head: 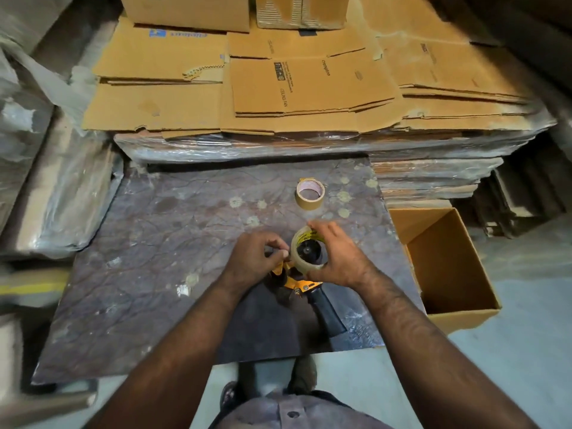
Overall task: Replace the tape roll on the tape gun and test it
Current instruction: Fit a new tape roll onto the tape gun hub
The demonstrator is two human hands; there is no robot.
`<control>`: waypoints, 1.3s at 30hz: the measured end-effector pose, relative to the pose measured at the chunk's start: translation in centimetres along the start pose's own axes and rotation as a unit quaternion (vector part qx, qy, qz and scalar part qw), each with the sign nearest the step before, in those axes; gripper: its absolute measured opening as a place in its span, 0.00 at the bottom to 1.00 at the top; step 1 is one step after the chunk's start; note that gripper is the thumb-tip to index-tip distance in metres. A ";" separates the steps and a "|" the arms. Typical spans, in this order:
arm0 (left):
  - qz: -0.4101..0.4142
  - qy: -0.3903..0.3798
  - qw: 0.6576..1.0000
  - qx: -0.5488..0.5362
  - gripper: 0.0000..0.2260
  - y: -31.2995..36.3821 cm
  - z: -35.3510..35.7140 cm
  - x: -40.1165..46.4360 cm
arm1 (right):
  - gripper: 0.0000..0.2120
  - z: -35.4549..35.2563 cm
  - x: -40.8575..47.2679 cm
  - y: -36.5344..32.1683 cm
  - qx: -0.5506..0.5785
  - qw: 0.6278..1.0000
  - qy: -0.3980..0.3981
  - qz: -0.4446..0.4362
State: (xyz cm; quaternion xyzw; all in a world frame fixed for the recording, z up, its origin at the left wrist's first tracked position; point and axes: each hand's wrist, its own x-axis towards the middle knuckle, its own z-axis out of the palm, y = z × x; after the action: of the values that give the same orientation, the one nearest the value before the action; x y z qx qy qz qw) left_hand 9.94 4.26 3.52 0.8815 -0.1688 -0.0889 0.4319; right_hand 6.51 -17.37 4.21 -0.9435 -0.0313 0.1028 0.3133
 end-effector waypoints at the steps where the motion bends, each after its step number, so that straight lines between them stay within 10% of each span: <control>1: -0.006 0.005 1.000 0.014 0.03 0.1 0.3 0.1 | 0.55 0.3 0.3 0.6 0.003 1.000 -0.002 -0.007; 28: -0.176 0.084 0.979 0.065 0.06 -3.7 8.5 1.6 | 0.55 3.7 6.0 6.0 -0.066 0.995 -0.065 -0.038; 39: -0.122 0.006 0.988 0.090 0.29 -4.4 7.4 1.8 | 0.57 3.5 7.5 6.4 -0.082 0.993 -0.083 -0.026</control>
State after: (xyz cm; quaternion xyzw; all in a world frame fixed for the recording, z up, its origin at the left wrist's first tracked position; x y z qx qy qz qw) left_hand 10.34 0.66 -4.46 0.9312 -0.0644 -0.1199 0.3381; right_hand 13.09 -19.52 -3.73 -0.9531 -0.0901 0.1701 0.2336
